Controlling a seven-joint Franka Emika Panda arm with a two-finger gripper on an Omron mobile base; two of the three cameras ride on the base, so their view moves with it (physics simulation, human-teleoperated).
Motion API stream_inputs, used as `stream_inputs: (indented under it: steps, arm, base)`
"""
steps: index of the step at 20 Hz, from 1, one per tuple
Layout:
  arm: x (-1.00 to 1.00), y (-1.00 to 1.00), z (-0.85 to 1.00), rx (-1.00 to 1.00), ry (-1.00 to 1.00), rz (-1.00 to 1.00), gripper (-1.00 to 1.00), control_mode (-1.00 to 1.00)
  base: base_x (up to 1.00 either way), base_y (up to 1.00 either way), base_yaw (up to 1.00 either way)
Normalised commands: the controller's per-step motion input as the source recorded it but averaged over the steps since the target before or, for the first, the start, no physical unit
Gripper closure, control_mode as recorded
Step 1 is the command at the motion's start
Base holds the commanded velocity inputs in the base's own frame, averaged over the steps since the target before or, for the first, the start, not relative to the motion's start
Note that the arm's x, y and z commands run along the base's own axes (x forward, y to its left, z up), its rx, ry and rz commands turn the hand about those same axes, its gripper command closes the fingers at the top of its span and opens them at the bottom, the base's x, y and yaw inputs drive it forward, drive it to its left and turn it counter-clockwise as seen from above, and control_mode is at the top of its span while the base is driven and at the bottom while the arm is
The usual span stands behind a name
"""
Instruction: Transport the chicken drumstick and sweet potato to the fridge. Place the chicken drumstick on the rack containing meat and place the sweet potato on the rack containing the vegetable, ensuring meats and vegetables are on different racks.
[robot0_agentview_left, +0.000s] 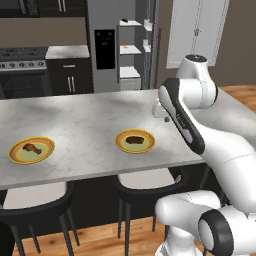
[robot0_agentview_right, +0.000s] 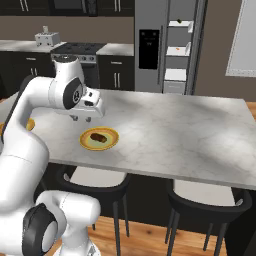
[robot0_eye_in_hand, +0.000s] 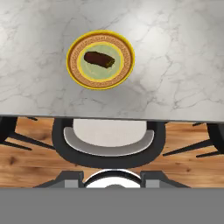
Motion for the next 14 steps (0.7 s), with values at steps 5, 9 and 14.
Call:
stream_inputs:
  steps: [5, 9, 14]
  arm:
    - [-0.40, 0.08, 0.00, 0.00, 0.00, 0.04, -1.00, -1.00]
    - [-0.80, 0.14, -0.03, -0.01, -0.02, 0.06, -1.00, -1.00]
    - [-0.17, 0.30, -0.31, -0.09, -0.03, 0.14, -1.00, -1.00]
  base:
    - [0.00, 0.00, 0.00]
    - [0.00, 0.00, 0.00]
    - [0.00, 0.00, 0.00]
